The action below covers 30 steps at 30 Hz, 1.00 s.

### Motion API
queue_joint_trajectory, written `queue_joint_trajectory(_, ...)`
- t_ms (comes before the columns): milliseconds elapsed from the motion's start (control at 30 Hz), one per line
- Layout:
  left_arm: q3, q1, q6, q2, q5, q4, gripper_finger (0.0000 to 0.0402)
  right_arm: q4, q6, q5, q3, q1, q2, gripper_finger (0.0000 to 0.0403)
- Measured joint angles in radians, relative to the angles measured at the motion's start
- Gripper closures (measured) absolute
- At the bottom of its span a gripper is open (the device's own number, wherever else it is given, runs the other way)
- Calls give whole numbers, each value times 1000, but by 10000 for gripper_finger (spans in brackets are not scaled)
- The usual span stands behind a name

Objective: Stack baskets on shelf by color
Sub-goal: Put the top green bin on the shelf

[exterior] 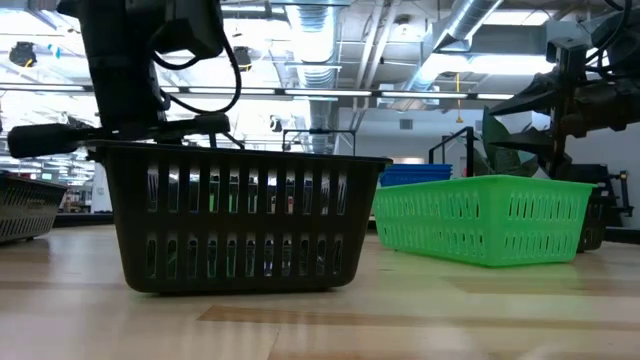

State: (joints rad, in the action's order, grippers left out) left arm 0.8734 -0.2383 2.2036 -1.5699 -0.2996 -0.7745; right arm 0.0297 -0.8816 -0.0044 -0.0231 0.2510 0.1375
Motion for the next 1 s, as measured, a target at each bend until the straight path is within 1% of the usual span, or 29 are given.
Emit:
queue_joint_trajectory(33, 0, 7, -14, -1, -1, 6, 379, 0, 0, 0, 0, 0, 0, 179)
queue_joint_trajectory(100, 0, 21, -25, 0, -3, 18, 393, 0, 0, 0, 0, 0, 0, 179)
queue_joint_trajectory(267, 16, 58, -69, 41, -48, 30, 400, 1, 17, 4, 0, 0, 0, 179)
queue_joint_trajectory(400, 86, 111, -175, 79, -76, 30, 401, 1, 26, 5, 0, 0, 0, 179)
queue_joint_trajectory(467, 142, 145, -247, 89, -92, 29, 401, 1, 33, 7, 0, 0, 0, 179)
queue_joint_trajectory(600, 282, 243, -459, 93, -108, 30, 401, 1, 60, 8, 0, 0, 0, 179)
queue_joint_trajectory(767, 462, 416, -748, 55, -89, 14, 401, 0, 59, 13, 0, 0, 0, 179)
queue_joint_trajectory(867, 563, 529, -918, 9, -53, -4, 401, -4, 43, 24, 0, 0, 0, 179)
queue_joint_trajectory(1000, 667, 661, -1127, -92, 53, -9, 401, -4, 32, 26, 0, 7, 12, 179)
